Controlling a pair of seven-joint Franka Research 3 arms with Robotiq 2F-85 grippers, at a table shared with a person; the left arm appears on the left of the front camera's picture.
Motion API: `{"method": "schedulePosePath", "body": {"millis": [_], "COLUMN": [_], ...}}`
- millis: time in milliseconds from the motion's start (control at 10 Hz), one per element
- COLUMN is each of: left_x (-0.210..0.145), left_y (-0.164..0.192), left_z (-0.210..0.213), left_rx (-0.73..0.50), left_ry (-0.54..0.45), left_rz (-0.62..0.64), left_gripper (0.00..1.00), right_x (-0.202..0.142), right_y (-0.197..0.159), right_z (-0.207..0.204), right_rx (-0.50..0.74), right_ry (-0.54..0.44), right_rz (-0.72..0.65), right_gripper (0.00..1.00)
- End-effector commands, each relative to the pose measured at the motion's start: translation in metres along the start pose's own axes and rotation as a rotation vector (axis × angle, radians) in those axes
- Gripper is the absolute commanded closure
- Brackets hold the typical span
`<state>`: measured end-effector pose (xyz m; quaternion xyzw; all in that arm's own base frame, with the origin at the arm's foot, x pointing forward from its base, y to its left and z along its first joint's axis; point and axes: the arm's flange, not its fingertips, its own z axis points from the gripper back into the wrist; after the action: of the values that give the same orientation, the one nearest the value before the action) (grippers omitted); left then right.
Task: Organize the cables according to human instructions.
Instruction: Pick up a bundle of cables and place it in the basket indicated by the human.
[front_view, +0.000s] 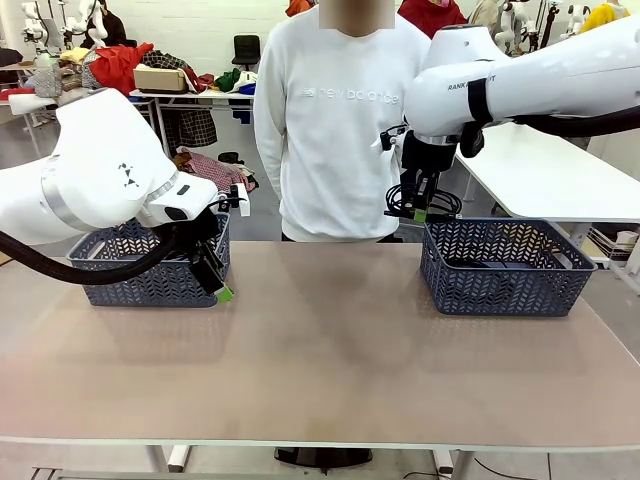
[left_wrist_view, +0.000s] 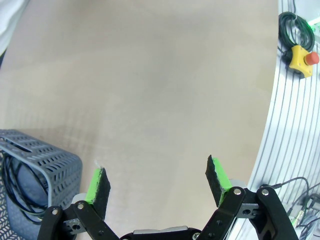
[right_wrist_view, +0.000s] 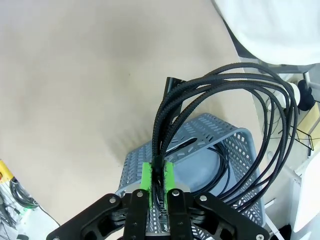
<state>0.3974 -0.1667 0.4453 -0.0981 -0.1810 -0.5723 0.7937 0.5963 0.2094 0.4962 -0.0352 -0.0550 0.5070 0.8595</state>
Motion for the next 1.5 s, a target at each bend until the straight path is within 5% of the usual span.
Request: {"method": "schedulePosePath", "body": {"millis": [0,100,1000,1400], "left_x": [-0.001,-0.001,-0.001,-0.001], "left_y": [0.002,0.002,0.002,0.002], "left_z": [0.002,0.002,0.002,0.002], "left_rx": [-0.005,-0.005,-0.005,-0.005], "left_ry": [0.004,0.004,0.004,0.004], "left_rz": [0.001,0.001,0.001,0.001], "left_gripper": [0.00,0.00,0.00,0.00], "right_x": [0.000,0.000,-0.119,-0.145], "right_y": [-0.001,0.000,-0.023,-0.040], "right_z": [0.003,0.000,-0.019,-0.034], "right_rx": [-0.005,0.000,-0.072,-0.087], "right_ry": [-0.002,0.000,-0.047,-0.135], "right_rz": [0.000,0.000,0.079,0.193], "right_gripper": [1.00,0.89,0.89,0.89]}}
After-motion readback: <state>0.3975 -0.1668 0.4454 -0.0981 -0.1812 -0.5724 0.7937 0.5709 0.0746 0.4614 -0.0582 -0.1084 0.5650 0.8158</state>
